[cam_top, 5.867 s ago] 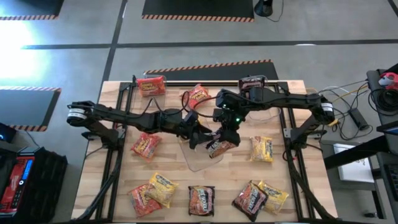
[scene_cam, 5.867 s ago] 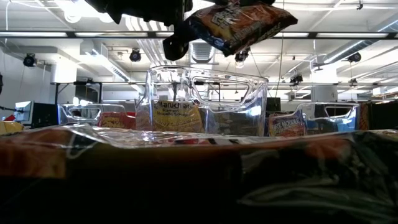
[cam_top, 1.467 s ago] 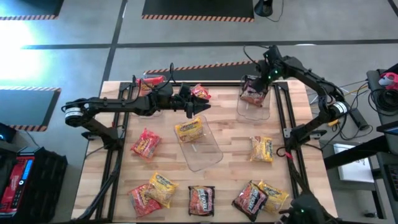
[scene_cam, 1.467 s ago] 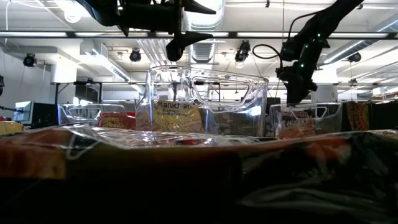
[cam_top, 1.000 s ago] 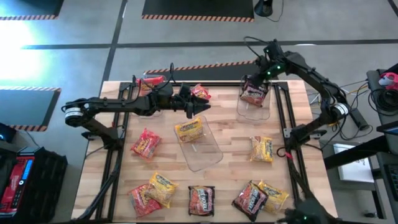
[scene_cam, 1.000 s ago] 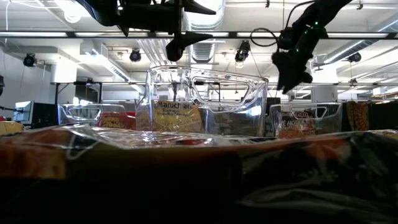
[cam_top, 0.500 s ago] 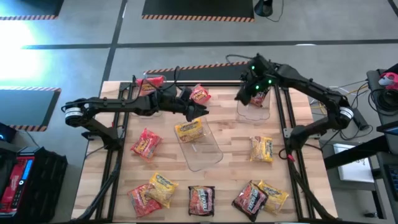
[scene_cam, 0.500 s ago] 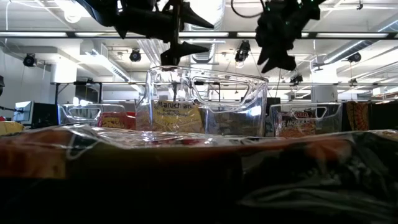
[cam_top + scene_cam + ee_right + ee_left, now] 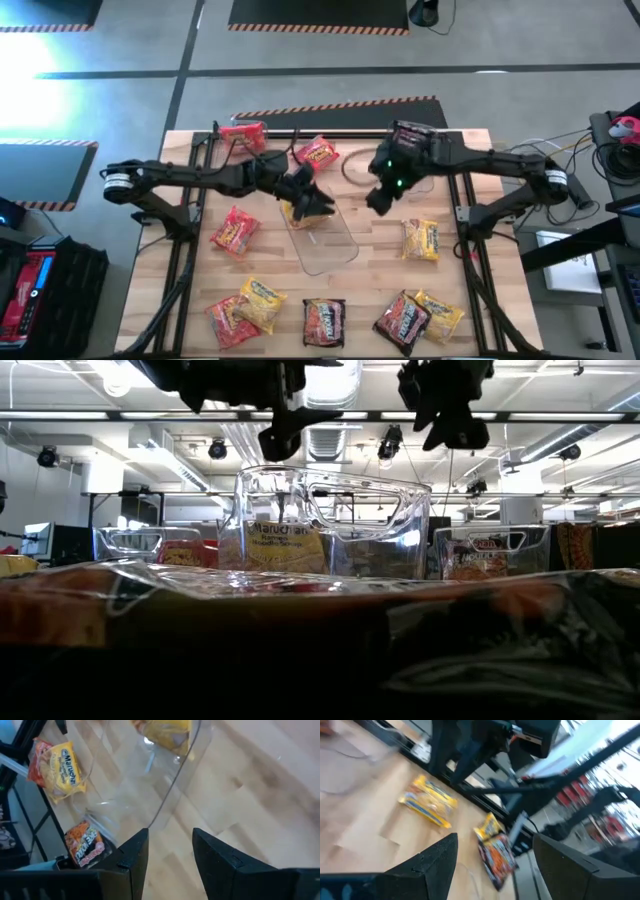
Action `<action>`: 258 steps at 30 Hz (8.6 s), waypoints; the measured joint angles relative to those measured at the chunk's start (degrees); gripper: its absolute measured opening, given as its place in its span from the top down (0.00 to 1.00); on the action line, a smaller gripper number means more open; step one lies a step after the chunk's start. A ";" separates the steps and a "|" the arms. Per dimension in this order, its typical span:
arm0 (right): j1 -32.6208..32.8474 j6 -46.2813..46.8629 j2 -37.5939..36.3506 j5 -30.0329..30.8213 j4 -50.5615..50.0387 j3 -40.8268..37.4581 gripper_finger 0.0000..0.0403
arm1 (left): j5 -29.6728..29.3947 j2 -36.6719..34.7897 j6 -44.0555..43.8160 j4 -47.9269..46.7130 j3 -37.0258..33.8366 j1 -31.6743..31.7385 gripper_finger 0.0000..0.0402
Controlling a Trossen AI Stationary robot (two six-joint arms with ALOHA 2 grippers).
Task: Sort Maruchan noodles
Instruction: Put the left black noodle pack into the top right transparent bin
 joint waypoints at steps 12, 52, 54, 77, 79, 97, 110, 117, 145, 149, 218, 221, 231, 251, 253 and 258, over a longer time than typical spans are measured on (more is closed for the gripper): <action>18.82 16.28 2.31 9.35 1.35 0.00 0.63 | -1.52 0.00 -1.29 -1.93 0.00 -7.40 0.40; 45.98 46.69 7.17 25.11 59.47 -27.45 0.67 | -35.36 14.21 -55.44 -8.33 0.00 -43.96 0.40; 46.26 48.79 7.17 26.24 60.27 -28.01 0.67 | -34.81 15.25 -56.25 -6.95 0.00 -44.28 0.40; 47.64 51.65 14.43 25.72 61.05 -25.74 0.67 | -41.40 26.17 -73.43 4.47 0.12 -49.42 0.40; 47.64 51.66 15.47 25.66 61.75 -25.26 0.67 | -41.92 26.32 -74.44 3.00 0.62 -49.42 0.40; 47.98 49.00 25.23 18.01 64.83 -18.94 0.67 | -41.17 31.27 -74.14 -15.76 13.91 -48.06 0.40; 48.84 47.86 25.23 15.66 63.24 -19.67 0.67 | -40.94 38.64 -74.04 -15.78 22.18 -47.13 0.41; 49.38 47.32 24.10 15.62 58.41 -19.69 0.67 | -44.67 38.64 -73.90 -16.28 22.41 -45.56 0.45; 49.32 45.75 19.41 17.18 55.06 -20.28 0.67 | -41.84 39.63 -73.72 -15.82 22.65 -44.70 0.64; 49.51 47.35 19.06 17.20 54.83 -20.28 0.67 | -41.84 39.60 -74.02 -17.89 22.77 -44.73 0.69; 51.37 59.63 19.93 20.29 53.30 -20.46 0.67 | -51.29 35.08 -56.67 -27.47 24.03 -46.03 0.76; 51.46 59.68 19.93 21.58 52.60 -20.44 0.67 | -51.31 35.06 -56.41 -27.52 23.81 -46.01 0.76; 51.46 60.20 19.93 22.23 52.46 -20.44 0.67 | -49.87 35.91 -54.82 -26.30 23.45 -45.41 0.76; 51.72 62.15 19.93 24.12 54.15 -20.44 0.67 | -46.33 37.99 -55.97 -27.60 23.41 -45.36 0.76; 51.71 61.68 19.93 24.84 56.13 -20.44 0.67 | -46.35 37.99 -55.97 -27.60 23.41 -45.36 0.76; 51.70 60.62 19.93 24.87 57.62 -20.37 0.67 | -46.37 37.99 -55.94 -27.60 23.41 -45.36 0.76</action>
